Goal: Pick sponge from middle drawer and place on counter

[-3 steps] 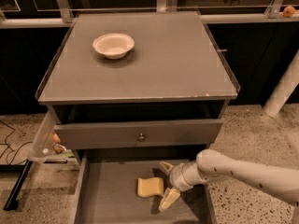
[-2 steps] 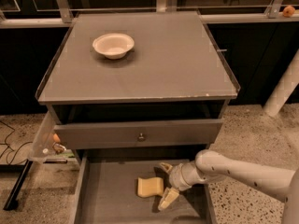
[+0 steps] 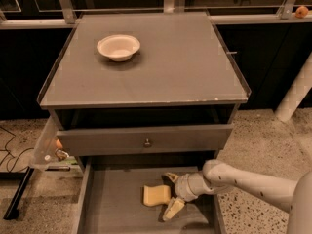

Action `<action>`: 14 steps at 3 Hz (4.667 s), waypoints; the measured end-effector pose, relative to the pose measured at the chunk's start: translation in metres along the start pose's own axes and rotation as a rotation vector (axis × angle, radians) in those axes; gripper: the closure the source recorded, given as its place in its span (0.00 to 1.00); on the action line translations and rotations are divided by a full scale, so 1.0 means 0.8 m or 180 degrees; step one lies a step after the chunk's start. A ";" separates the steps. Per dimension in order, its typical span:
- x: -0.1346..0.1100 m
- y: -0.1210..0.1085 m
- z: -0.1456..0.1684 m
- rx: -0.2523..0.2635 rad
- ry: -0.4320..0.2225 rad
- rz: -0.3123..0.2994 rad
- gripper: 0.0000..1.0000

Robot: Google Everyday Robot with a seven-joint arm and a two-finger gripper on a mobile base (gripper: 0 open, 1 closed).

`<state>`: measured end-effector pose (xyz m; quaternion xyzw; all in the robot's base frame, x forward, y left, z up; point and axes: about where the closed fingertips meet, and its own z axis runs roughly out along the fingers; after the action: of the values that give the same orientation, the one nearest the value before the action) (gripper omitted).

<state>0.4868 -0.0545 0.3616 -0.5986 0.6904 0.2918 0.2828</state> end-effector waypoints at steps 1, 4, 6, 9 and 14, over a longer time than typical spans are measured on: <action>0.001 0.000 0.002 -0.0003 -0.0011 0.0012 0.12; 0.001 0.000 0.002 -0.0004 -0.0012 0.0012 0.81; -0.002 0.005 -0.003 -0.0016 -0.0042 0.0028 1.00; -0.054 0.031 -0.150 0.0309 -0.0143 0.0072 1.00; -0.180 0.051 -0.370 0.0870 0.0124 -0.0446 1.00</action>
Offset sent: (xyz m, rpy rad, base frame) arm -0.0002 0.0008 -0.0019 0.0038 0.0030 -0.0020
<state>0.4520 -0.1739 0.6688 -0.6068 0.6855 0.1631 0.3679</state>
